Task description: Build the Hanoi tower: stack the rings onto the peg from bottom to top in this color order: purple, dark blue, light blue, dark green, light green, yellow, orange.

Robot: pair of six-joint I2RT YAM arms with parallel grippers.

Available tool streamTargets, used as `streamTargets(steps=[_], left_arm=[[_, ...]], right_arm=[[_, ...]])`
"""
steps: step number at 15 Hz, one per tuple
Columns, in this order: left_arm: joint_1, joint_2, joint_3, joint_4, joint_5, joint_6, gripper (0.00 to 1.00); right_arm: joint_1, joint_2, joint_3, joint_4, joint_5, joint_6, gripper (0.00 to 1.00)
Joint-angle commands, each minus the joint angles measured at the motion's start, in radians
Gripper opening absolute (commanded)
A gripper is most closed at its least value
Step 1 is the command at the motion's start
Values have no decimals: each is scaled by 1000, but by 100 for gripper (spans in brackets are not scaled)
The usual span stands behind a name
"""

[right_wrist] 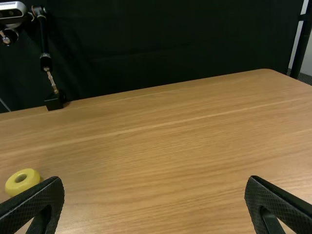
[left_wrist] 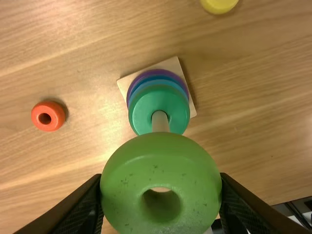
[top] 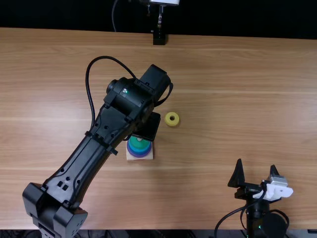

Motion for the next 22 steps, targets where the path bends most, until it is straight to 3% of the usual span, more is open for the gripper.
streamTargets(steps=[1, 5, 6, 7, 8, 11, 13, 14, 15, 16, 22], left_arm=[[-8, 12, -21, 2, 2, -9, 0], [-8, 18, -24, 31, 6, -9, 0], [-8, 40, -24, 33, 19, -9, 3], [-8, 47, -24, 27, 32, -9, 21], [-8, 47, -24, 20, 34, -9, 27], [-7, 46, -24, 20, 32, -9, 23], [-5, 44, -22, 18, 32, -9, 29], [-2, 44, -24, 18, 34, -9, 48], [-1, 43, -25, 18, 34, -9, 79], [6, 38, -28, 15, 34, -9, 100], [52, 12, -30, 118, 32, -2, 100]], right_arm=[[-7, -12, -13, -11, -2, 2, 100], [-7, -12, -13, -11, -2, 2, 100], [-7, -12, -13, -11, -2, 2, 100], [-7, -12, -13, -11, -2, 2, 100], [-7, -12, -13, -11, -2, 2, 100], [-7, -12, -15, -11, -2, 2, 100], [-7, -12, -15, -11, -2, 2, 100], [-7, -12, -15, -11, -2, 2, 100], [-7, -12, -13, -11, -2, 2, 100], [-7, -12, -13, -11, -2, 2, 100], [-7, -12, -13, -11, -2, 2, 100]])
